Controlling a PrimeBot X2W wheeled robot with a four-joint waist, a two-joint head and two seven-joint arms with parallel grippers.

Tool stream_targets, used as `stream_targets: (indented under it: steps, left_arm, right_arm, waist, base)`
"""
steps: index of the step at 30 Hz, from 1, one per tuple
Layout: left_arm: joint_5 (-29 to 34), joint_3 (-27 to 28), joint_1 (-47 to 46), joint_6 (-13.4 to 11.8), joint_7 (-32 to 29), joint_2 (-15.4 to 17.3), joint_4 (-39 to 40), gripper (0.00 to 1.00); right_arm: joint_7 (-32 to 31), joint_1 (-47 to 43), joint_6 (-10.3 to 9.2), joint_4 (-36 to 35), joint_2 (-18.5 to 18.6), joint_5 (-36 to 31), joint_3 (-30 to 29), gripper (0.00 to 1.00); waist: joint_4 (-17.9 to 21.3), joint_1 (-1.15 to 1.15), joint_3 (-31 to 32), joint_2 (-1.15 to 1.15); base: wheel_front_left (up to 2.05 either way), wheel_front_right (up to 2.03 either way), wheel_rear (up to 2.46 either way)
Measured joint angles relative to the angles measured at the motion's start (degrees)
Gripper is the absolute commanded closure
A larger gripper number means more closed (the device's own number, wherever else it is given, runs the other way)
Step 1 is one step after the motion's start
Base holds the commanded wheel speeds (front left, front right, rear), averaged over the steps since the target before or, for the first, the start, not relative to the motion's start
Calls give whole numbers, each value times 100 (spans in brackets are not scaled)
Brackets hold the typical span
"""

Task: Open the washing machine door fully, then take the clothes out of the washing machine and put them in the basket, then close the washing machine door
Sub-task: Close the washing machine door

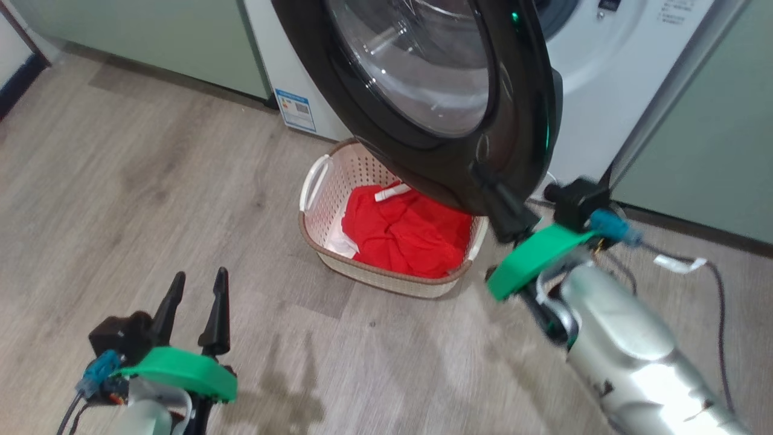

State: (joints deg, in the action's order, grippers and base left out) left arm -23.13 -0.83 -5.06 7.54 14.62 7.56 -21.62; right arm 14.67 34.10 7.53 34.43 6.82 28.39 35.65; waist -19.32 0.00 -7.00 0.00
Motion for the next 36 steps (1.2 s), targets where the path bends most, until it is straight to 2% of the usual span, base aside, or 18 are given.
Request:
stream_targets:
  steps: [14,20,36]
  left_arm:
    - [142,-107,-282,0,0,-51,53,0]
    - [215,-271,-594,0,0,-104,55,0]
    - [227,-543,-970,0,0,-330,44,0]
  right_arm:
    - [-2,505,2,296,-204,-388,-1352,100]
    - [-2,1477,1,613,-179,-315,-1949,100]
    - [0,3339,1,1939,224,-91,-2181,100]
  waist:
    - [226,0,-444,0]
    - [249,0,-823,0]
    - [23,0,-1383,0]
  base:
    - [0,0,0]
    - [0,0,0]
    - [0,0,0]
